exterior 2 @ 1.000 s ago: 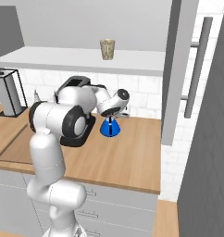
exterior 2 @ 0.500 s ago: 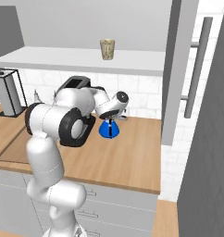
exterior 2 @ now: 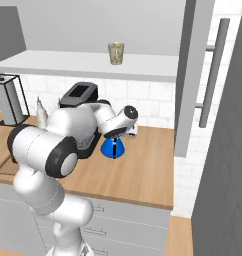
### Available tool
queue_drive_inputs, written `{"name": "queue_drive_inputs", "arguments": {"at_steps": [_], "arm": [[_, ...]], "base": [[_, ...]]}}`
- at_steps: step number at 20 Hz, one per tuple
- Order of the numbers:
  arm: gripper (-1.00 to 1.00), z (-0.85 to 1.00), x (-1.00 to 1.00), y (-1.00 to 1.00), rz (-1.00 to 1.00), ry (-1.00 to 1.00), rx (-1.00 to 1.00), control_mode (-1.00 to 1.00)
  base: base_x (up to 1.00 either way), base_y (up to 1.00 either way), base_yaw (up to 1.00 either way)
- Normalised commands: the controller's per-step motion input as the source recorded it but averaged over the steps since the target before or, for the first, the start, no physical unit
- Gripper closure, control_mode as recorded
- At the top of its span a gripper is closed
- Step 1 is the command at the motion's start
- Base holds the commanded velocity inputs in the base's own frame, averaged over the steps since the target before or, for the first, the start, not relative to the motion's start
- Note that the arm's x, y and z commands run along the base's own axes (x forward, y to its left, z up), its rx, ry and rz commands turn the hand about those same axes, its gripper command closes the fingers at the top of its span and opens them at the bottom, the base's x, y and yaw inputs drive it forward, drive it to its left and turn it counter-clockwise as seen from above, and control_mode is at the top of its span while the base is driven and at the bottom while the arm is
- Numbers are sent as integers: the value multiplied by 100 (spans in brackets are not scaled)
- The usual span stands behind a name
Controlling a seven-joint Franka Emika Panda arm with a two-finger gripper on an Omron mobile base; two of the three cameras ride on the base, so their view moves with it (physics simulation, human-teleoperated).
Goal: Pick the kettle from the counter and place it on the tray. Then pick the mug from the cabinet and place it on the tray. Then close the cabinet doors.
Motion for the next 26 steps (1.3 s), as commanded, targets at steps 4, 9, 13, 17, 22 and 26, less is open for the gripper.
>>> {"name": "queue_drive_inputs", "arguments": {"at_steps": [4,9,13,17,22,26], "arm": [[100,53,-71,14,2,0,0,-100],[100,46,-80,28,4,0,0,-100],[100,25,-68,50,16,0,-3,-100],[100,0,-65,74,32,-6,-13,-100],[100,0,-52,87,26,-1,-13,-100],[100,0,-4,100,9,-5,-14,-100]], "base": [[0,0,0],[0,0,0],[0,0,0],[0,0,0],[0,0,0],[0,0,0]]}}
